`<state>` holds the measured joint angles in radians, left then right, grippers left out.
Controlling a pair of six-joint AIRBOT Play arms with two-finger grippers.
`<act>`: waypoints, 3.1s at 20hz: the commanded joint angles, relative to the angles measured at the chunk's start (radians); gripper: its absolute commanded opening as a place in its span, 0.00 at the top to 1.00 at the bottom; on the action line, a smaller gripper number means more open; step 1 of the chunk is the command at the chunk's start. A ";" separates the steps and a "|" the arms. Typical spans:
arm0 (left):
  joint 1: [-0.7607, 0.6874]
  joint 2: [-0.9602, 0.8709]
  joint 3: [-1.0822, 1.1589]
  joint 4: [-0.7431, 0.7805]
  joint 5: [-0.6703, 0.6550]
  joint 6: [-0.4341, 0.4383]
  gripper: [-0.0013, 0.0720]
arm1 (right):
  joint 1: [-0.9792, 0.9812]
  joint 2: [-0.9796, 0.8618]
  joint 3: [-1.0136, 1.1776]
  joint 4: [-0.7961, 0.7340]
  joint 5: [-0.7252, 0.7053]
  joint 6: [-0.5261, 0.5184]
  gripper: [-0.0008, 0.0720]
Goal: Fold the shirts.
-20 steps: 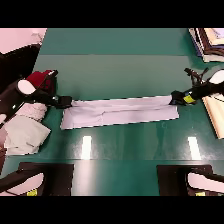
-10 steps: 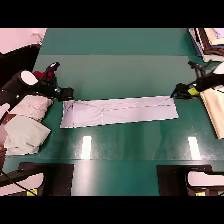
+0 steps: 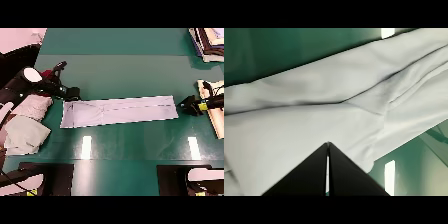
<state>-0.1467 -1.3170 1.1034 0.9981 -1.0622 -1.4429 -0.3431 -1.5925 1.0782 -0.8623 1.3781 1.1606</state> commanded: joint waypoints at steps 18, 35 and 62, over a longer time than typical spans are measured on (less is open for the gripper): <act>-0.438 -0.388 0.235 -0.079 0.203 -0.147 0.96 | 0.397 0.207 0.391 0.233 0.113 0.041 0.98; -0.274 -0.204 0.253 0.115 0.084 -0.147 0.96 | 0.899 0.208 0.546 0.241 -0.133 0.081 0.97; 0.264 0.276 0.252 0.326 -0.144 -0.120 0.95 | 0.796 0.117 -0.055 0.030 -0.357 0.271 0.17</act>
<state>0.1162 -1.0416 1.3552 1.3590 -1.2091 -1.5642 0.5465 -1.5368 1.2182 -0.8814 1.1217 1.4067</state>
